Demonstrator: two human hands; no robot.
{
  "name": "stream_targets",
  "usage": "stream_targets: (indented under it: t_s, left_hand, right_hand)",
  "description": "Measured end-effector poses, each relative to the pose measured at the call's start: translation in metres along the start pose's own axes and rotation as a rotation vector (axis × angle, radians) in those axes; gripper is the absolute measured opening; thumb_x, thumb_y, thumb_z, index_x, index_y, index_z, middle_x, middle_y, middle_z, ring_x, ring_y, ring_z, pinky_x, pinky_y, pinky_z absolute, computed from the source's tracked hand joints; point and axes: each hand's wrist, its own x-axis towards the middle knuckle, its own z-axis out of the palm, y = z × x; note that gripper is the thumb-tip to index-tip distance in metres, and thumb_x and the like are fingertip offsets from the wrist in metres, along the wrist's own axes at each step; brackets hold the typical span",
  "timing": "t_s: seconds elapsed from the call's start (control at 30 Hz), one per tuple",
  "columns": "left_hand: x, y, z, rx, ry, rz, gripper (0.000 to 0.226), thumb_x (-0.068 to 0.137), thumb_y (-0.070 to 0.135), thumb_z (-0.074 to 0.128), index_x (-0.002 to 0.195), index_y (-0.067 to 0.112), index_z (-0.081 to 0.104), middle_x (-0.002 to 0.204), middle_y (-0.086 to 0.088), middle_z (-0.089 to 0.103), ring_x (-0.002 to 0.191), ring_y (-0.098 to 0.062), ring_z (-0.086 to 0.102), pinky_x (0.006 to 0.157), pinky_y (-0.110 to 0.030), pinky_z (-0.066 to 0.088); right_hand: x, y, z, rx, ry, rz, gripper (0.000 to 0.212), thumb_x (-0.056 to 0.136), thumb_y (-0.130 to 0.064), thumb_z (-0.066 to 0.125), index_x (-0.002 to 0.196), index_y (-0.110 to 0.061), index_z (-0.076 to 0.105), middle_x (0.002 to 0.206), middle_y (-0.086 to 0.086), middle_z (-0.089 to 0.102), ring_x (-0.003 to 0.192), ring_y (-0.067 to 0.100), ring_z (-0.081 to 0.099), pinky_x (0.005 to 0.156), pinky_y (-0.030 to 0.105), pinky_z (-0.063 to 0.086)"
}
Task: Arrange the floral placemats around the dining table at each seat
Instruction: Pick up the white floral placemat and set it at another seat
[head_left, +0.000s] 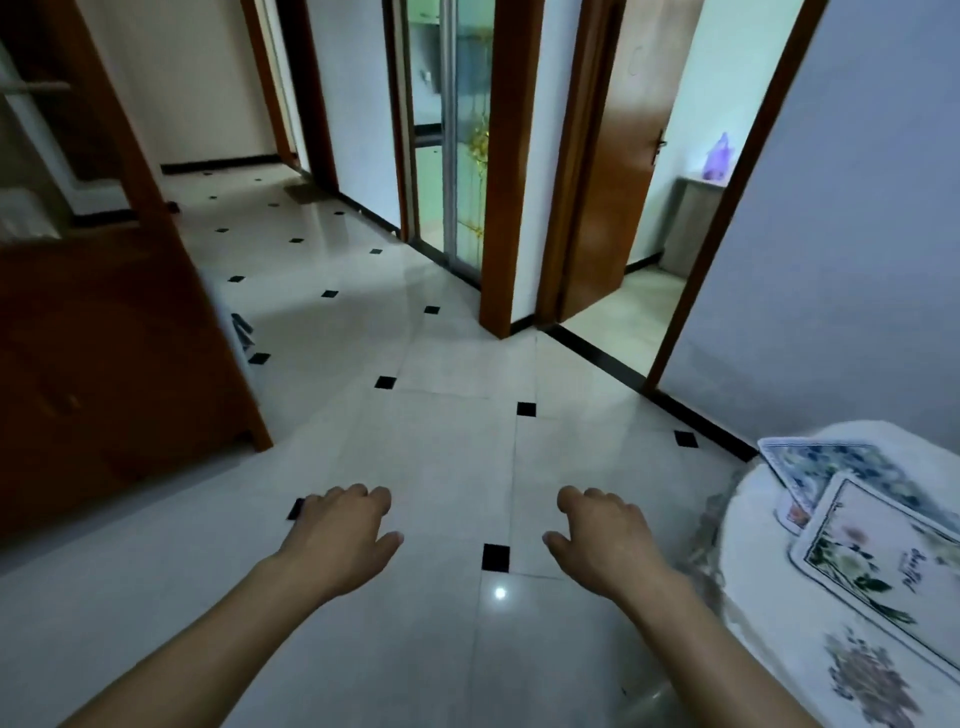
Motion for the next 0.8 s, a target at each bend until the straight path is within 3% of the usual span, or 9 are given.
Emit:
stream_targets:
  t_s: [0.17, 0.37, 0.6, 0.8]
  left_hand:
    - [0.136, 0.023, 0.009, -0.003, -0.013, 0.242, 0.043, 0.088, 0.060, 0.045, 0.116, 0.028, 0.051, 0.113, 0.003, 0.062, 0.101, -0.020, 0.058, 0.082, -0.036, 0.039]
    - [0.276, 0.106, -0.002, -0.004, -0.018, 0.624, 0.042, 0.088, 0.059, 0.046, 0.114, 0.027, 0.053, 0.111, 0.002, 0.062, 0.099, -0.020, 0.057, 0.080, -0.036, 0.039]
    - [0.349, 0.249, -0.006, 0.009, -0.032, 0.994, 0.044, 0.088, 0.058, 0.046, 0.117, 0.026, 0.052, 0.113, 0.000, 0.062, 0.103, -0.023, 0.057, 0.085, -0.039, 0.041]
    - [0.390, 0.364, 0.009, 0.028, -0.027, 1.146, 0.042, 0.086, 0.059, 0.047, 0.114, 0.029, 0.052, 0.109, 0.001, 0.063, 0.098, -0.021, 0.058, 0.081, -0.040, 0.043]
  right_hand:
    - [0.059, 0.039, -0.008, 0.026, 0.005, 0.241, 0.040, 0.089, -0.046, 0.051, 0.118, -0.017, 0.052, 0.112, 0.009, 0.062, 0.103, 0.030, 0.057, 0.085, 0.038, 0.043]
    - [0.085, 0.083, -0.029, 0.090, 0.068, 0.588, 0.038, 0.088, -0.046, 0.053, 0.112, -0.017, 0.054, 0.109, 0.012, 0.063, 0.101, 0.034, 0.060, 0.083, 0.039, 0.045]
    - [0.060, 0.155, -0.039, 0.092, 0.092, 0.952, 0.041, 0.087, -0.048, 0.053, 0.114, -0.017, 0.053, 0.110, 0.012, 0.062, 0.102, 0.034, 0.058, 0.083, 0.040, 0.045]
    - [0.053, 0.245, -0.030, 0.148, 0.156, 1.121, 0.039, 0.087, -0.049, 0.054, 0.114, -0.021, 0.055, 0.109, 0.006, 0.065, 0.104, 0.030, 0.060, 0.086, 0.041, 0.048]
